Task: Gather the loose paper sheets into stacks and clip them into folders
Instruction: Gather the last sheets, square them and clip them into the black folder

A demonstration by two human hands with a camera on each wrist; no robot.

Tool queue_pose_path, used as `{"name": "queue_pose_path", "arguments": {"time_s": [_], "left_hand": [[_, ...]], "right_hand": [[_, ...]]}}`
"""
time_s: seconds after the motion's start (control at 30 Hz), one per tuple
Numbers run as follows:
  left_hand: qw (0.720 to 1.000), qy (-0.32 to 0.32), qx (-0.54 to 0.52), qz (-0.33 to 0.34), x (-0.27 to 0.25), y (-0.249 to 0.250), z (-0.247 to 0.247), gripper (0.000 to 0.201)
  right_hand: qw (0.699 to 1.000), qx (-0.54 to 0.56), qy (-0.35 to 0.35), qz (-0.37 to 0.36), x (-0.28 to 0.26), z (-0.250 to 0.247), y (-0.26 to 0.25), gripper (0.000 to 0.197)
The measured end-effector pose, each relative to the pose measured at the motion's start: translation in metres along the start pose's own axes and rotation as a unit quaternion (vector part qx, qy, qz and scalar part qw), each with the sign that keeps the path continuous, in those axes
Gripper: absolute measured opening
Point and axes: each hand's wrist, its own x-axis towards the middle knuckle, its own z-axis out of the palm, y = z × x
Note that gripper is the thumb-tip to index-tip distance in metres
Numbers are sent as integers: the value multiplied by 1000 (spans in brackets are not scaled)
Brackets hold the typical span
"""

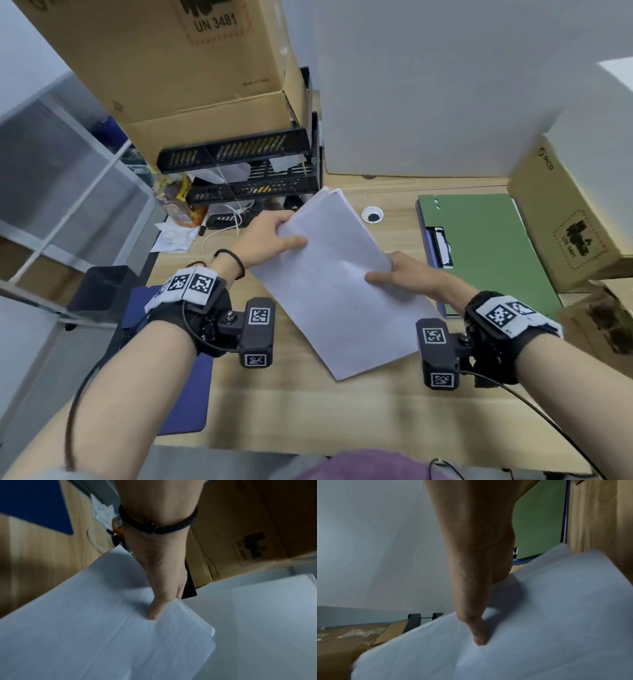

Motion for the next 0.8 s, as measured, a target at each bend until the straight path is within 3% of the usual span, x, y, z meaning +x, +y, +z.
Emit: {"name": "queue_pose_path", "arguments": {"time_s": [0.1,0.2,0.4,0.5,0.6,0.8], "left_hand": [[999,-17,-41,-6,1,-3,0,13],[991,7,-113,-66,-6,-21,-1,20],[936,52,-281,-206,-36,-80,21,31],[904,71,-368,-208,-47,-79,38,29],[885,100,-407,-201,-46,-67,45,34],[854,207,-465,-112,-32,-46,25,40]], "right_hand": [[999,21,46,1,-12,-12,9,16],[998,32,49,26,-26,-18,30,19],[964,233,111,57,-28,4,78,35],[958,244,138,57,-15,11,68,30],[952,217,213,27,-3,10,42,27],[927,217,301,-59,7,-4,-4,29]]}}
